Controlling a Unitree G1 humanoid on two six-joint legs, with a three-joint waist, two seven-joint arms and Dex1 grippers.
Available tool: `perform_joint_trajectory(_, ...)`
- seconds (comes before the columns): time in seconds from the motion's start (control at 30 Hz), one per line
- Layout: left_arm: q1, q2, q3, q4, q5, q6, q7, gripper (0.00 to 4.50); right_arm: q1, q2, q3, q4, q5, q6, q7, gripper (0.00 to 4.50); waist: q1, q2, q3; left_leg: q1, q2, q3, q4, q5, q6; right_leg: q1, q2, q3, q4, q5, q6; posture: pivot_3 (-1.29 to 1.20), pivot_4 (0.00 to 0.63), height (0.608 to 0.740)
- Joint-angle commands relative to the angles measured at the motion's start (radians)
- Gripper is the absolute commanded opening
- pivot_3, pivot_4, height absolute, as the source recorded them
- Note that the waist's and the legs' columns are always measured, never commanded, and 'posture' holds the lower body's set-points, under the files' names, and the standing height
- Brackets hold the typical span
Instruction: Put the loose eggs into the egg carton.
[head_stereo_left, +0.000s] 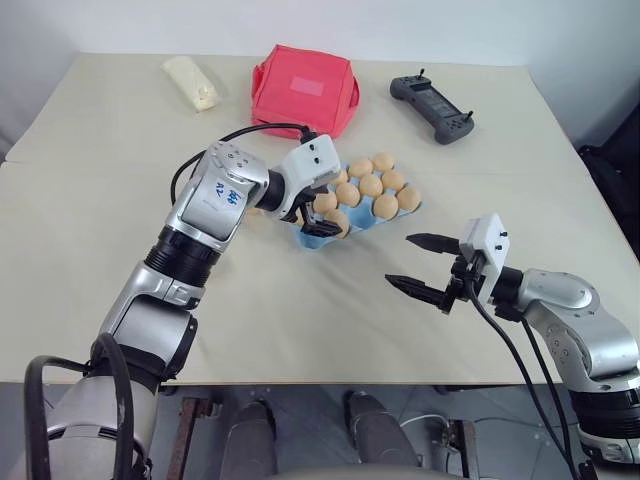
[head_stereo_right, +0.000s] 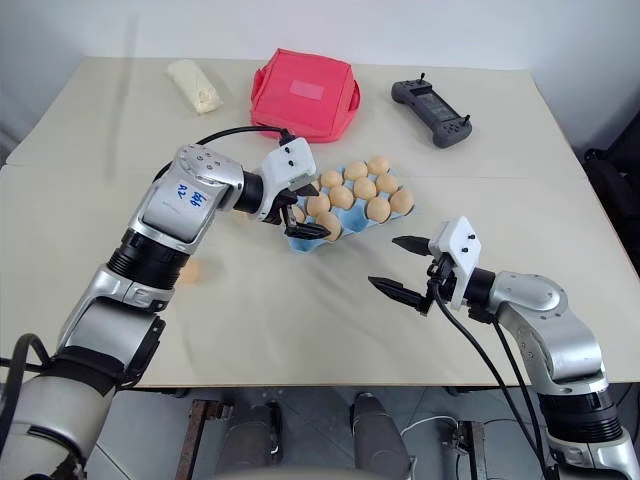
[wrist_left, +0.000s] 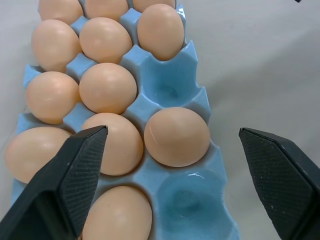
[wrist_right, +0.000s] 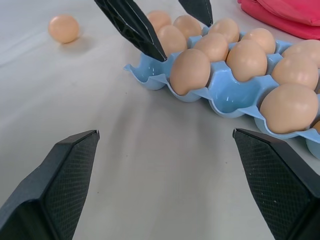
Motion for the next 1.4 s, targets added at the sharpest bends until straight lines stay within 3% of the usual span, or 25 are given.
perform_joint_trajectory(0.03, -0.002, -0.008, -0.012, -0.027, 0.006, -0.005, 0.005, 4.49, -0.005, 0.003, -0.017, -0.023, 0.001, -0.022, -0.002, 4.50, 0.000, 0.000, 0.000, 0.000, 0.000, 0.000, 0.000, 0.000, 0.000, 0.000, 0.000, 0.000, 0.000, 0.000, 0.000, 0.00, 0.150, 0.740)
perform_joint_trajectory(0.8, -0.017, -0.035, -0.069, -0.027, 0.077, 0.105, 0.086, 4.49, -0.003, 0.006, -0.015, -0.023, -0.002, -0.021, -0.007, 4.50, 0.000, 0.000, 0.000, 0.000, 0.000, 0.000, 0.001, 0.000, 0.000, 0.000, 0.000, 0.000, 0.002, 0.000, 0.000, 0.00, 0.150, 0.740)
perform_joint_trajectory(0.93, -0.019, -0.042, -0.056, -0.029, 0.064, 0.122, 0.093, 3.61, 0.002, 0.005, -0.018, -0.026, -0.003, -0.021, -0.007, 4.50, 0.000, 0.000, 0.000, 0.000, 0.000, 0.000, 0.001, 0.000, 0.000, 0.000, 0.000, 0.000, 0.002, 0.000, 0.000, 0.00, 0.150, 0.740)
perform_joint_trajectory(1.17, -0.019, -0.042, -0.010, -0.046, 0.023, 0.153, 0.089, 1.45, 0.003, 0.004, -0.019, -0.024, -0.004, -0.022, -0.007, 4.50, -0.001, 0.000, 0.000, 0.000, 0.000, 0.000, 0.001, 0.000, 0.000, 0.000, 0.000, 0.000, 0.002, 0.000, 0.000, 0.00, 0.150, 0.740)
perform_joint_trajectory(1.27, -0.015, -0.032, 0.004, -0.057, 0.011, 0.159, 0.084, 1.09, 0.003, 0.003, -0.018, -0.023, -0.005, -0.023, -0.006, 4.50, 0.000, 0.000, 0.000, 0.000, 0.000, 0.000, 0.001, 0.000, 0.000, 0.000, 0.000, 0.000, 0.002, 0.000, 0.000, 0.00, 0.150, 0.740)
perform_joint_trajectory(1.4, -0.012, -0.019, 0.021, -0.064, -0.006, 0.153, 0.085, 1.09, -0.001, 0.003, -0.017, -0.018, -0.007, -0.024, -0.005, 4.50, -0.001, 0.000, 0.000, 0.000, 0.000, 0.000, 0.001, 0.000, 0.000, 0.000, 0.000, 0.000, 0.002, 0.000, 0.000, 0.00, 0.150, 0.740)
